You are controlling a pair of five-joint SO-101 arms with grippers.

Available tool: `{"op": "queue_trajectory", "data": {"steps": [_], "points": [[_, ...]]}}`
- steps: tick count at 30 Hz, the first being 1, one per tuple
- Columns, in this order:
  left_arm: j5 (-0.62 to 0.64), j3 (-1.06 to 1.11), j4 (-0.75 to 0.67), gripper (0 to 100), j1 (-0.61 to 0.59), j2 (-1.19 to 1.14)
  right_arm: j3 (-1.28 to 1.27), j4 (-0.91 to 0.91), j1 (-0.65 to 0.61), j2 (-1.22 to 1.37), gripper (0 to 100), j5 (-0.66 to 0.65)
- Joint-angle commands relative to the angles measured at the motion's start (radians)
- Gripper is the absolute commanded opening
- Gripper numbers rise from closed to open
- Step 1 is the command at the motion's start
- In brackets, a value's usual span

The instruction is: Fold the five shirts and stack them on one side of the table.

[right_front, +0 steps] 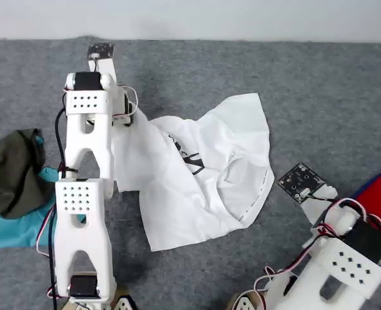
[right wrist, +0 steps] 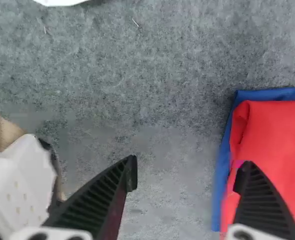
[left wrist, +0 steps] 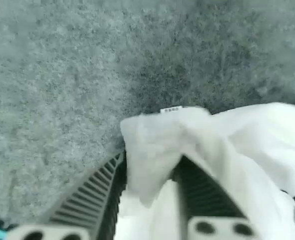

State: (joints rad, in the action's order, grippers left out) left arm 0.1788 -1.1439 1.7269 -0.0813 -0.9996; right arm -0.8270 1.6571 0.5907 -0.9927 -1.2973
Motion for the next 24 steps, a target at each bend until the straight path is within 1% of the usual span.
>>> {"op": "queue_trajectory", "data": {"steps": [1, 3, 5, 7, 10, 13, 15, 18, 22, 24], "points": [[0.04, -0.038, 0.031, 25, -0.006, 0.104, -0.023, 0.048, -0.041, -0.004, 31.0, 0.025], [0.035, -0.038, 0.031, 25, -0.008, 0.112, -0.029, 0.058, -0.096, -0.002, 31.0, 0.086], [0.031, -0.038, 0.031, 25, -0.029, 0.117, -0.029, 0.059, -0.18, -0.005, 31.0, 0.173], [0.028, -0.038, 0.031, 25, -0.071, 0.127, -0.025, 0.061, -0.311, -0.01, 31.0, 0.278], [0.02, -0.038, 0.031, 25, -0.166, 0.149, -0.025, 0.047, -0.544, -0.002, 31.0, 0.451], [-0.049, -0.036, 0.032, 25, -0.261, 0.186, -0.015, 0.004, -0.762, -0.002, 30.8, 0.594], [-0.092, -0.022, 0.032, 25, -0.319, 0.232, 0.014, -0.015, -0.86, 0.001, 30.8, 0.624], [-0.164, 0.059, 0.032, 25, -0.387, 0.334, 0.049, -0.035, -0.97, 0.033, 30.7, 0.631], [-0.238, 0.246, 0.032, 25, -0.443, 0.5, 0.086, -0.035, -1.081, 0.185, 30.7, 0.626], [-0.261, 0.354, 0.031, 25, -0.457, 0.585, 0.114, -0.048, -1.116, 0.288, 30.7, 0.624]]}}
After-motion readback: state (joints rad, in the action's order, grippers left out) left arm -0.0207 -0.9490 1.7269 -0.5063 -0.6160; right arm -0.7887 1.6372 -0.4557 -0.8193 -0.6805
